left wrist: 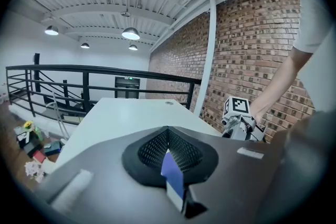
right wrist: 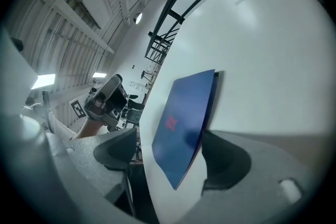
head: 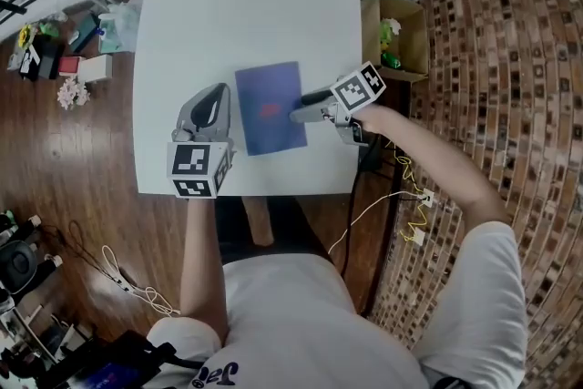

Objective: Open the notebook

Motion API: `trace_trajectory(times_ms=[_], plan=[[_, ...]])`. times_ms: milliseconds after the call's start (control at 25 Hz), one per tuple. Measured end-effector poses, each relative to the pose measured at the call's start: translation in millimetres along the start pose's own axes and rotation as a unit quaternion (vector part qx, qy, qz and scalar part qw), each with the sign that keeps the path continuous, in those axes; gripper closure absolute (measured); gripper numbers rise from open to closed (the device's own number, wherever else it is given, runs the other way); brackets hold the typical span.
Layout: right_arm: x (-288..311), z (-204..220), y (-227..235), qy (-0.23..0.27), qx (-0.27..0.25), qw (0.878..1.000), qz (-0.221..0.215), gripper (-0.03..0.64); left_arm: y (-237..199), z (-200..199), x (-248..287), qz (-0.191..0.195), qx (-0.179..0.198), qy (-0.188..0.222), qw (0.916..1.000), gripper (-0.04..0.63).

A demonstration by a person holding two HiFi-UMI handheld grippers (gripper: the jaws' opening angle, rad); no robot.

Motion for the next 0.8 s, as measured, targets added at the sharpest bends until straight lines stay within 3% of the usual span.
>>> trace_trajectory(times_ms=[600,720,800], plan=[[-1,-7,-12,0.041,0.036,0.998,-0.017,0.359,-18,0,-15,-0.008,-0.010,0.006,0.9999,0.578],[-3,-16,-24,0.053,0.029,0.998,-0.027,0.419,-24,-5,-23,-0.014,-0.013,0.014,0.9997,0.577],[-4,-22,-36,0.063,0.023,0.997,-0.040,0.419,-28,-9,-27,-0.018,-0.015,0.021,0.9995,0.578]])
Point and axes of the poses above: the fingertips, and each gripper's own axes: x forward along the fingers, y to its right, z out of its underside, the point moved 10 cm from there along -x, backward along the fingers, and after that the axes turned 10 degrees about -x, right-handed, at the moved point
